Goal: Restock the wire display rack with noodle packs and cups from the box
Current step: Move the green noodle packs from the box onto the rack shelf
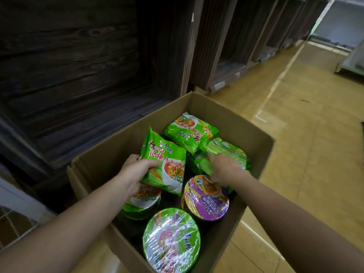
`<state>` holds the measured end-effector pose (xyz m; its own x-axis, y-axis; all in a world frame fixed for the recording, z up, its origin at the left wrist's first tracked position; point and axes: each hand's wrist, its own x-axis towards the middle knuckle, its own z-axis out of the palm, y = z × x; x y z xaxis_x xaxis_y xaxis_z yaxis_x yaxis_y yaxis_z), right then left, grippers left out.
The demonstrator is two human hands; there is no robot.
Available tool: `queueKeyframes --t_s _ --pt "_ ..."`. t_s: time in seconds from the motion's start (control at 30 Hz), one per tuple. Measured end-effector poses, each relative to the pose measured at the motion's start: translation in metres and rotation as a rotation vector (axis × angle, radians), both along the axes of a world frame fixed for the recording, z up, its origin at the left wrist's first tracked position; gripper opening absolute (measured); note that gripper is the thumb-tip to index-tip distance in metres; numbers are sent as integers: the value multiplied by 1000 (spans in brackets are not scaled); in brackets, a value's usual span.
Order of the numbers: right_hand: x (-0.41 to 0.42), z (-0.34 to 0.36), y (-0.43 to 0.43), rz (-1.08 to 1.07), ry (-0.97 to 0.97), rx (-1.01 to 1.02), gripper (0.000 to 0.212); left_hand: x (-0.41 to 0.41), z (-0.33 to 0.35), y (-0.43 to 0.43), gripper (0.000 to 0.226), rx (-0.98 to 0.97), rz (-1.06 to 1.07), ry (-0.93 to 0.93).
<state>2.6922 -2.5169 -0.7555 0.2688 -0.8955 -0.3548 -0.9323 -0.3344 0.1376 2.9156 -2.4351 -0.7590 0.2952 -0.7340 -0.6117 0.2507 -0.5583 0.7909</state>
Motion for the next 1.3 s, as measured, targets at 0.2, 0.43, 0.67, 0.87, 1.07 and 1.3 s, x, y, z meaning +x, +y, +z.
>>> queueKeyframes --t_s 0.2,0.43,0.67,0.87,1.07,1.3 --pt "-12 51 -5 -145 -532 -60 51 5 2 2 65 -15 69 -57" --pt "-18 16 -15 -421 -1228 419 81 3 2 1 44 -21 79 81" --pt "8 19 -2 -560 -1375 513 92 3 3 2 50 -101 127 158" --pt "13 54 28 164 -1312 -246 38 6 6 0 54 -107 151 157" --pt "26 11 38 743 -734 -639 43 -6 6 0 28 -125 55 199" --pt "26 2 42 798 -570 -543 73 -1 13 2 79 -234 11 372"
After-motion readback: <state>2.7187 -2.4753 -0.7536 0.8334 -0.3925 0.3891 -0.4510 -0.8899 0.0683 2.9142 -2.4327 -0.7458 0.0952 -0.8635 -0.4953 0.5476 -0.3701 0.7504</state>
